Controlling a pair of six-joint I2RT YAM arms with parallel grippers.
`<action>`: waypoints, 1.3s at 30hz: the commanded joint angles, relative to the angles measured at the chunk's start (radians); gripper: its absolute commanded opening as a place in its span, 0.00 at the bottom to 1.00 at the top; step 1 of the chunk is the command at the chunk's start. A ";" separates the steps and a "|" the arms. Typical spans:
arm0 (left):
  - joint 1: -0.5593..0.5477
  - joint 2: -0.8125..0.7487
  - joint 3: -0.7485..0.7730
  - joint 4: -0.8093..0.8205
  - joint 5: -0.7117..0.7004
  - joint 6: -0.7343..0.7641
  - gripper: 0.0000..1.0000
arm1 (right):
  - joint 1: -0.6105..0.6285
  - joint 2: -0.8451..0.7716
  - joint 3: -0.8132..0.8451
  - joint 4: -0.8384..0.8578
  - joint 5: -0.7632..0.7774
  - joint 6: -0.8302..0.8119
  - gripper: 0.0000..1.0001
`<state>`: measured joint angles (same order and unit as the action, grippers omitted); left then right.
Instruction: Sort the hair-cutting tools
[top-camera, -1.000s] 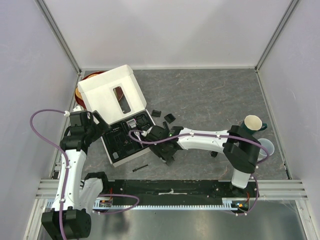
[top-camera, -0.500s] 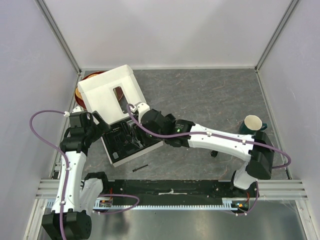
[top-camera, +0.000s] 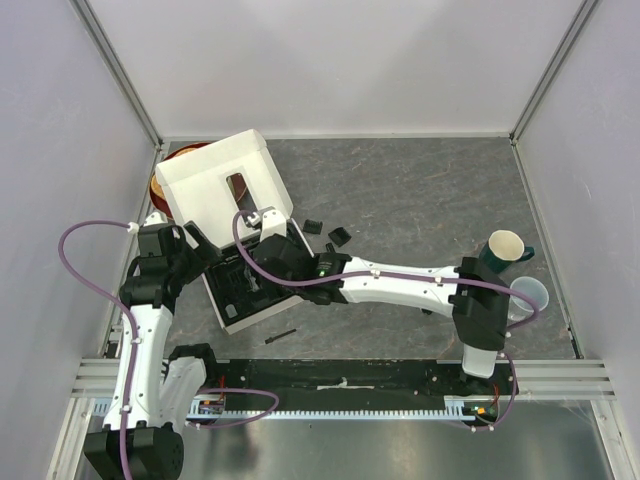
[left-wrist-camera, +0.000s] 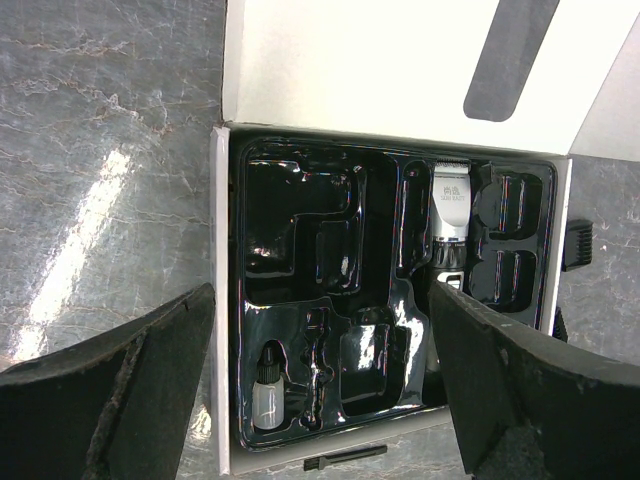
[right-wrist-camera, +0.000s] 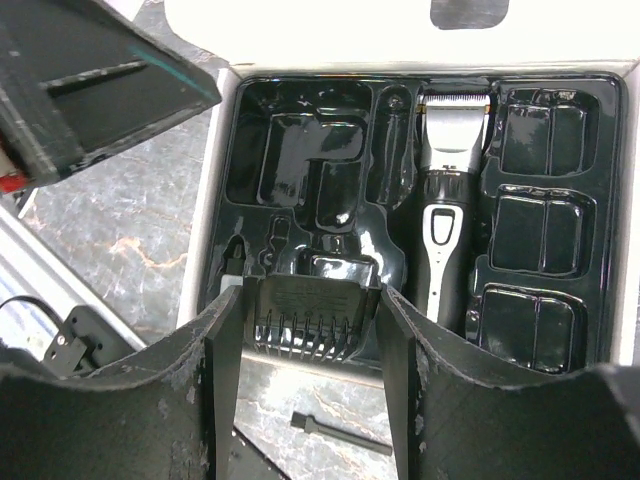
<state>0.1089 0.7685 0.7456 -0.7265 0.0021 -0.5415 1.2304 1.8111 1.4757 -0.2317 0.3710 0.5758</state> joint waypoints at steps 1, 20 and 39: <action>0.000 -0.005 -0.005 0.029 0.004 0.012 0.94 | 0.015 0.040 0.046 0.075 0.074 0.062 0.32; 0.000 -0.005 -0.005 0.030 0.015 0.015 0.93 | 0.044 0.194 0.045 0.126 0.132 0.078 0.33; 0.000 0.000 -0.005 0.029 0.012 0.015 0.93 | 0.060 0.212 -0.054 0.209 0.155 0.007 0.36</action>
<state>0.1089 0.7715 0.7456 -0.7265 0.0029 -0.5415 1.2758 1.9972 1.4334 -0.0593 0.5072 0.5938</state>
